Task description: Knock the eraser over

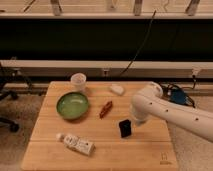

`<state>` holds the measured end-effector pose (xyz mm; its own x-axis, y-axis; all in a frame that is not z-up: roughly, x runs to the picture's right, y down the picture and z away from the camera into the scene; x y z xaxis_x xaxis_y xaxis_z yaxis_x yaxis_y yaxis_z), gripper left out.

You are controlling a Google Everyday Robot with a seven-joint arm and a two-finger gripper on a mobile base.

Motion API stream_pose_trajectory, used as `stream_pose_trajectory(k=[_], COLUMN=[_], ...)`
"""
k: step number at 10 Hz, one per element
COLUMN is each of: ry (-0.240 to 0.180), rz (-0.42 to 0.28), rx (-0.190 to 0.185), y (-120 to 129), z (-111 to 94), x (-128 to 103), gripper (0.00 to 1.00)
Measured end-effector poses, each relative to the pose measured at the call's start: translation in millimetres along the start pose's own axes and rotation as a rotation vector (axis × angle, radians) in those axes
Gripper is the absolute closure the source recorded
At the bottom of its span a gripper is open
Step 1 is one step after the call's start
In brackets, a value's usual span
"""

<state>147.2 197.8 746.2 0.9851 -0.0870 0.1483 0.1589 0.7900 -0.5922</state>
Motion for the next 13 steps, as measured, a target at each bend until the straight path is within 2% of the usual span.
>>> stream_pose_trajectory(k=[13], ry=[0.007], rz=[-0.052], rx=[-0.033], y=[-5], z=[-1], x=[-36], gripper=[1.00])
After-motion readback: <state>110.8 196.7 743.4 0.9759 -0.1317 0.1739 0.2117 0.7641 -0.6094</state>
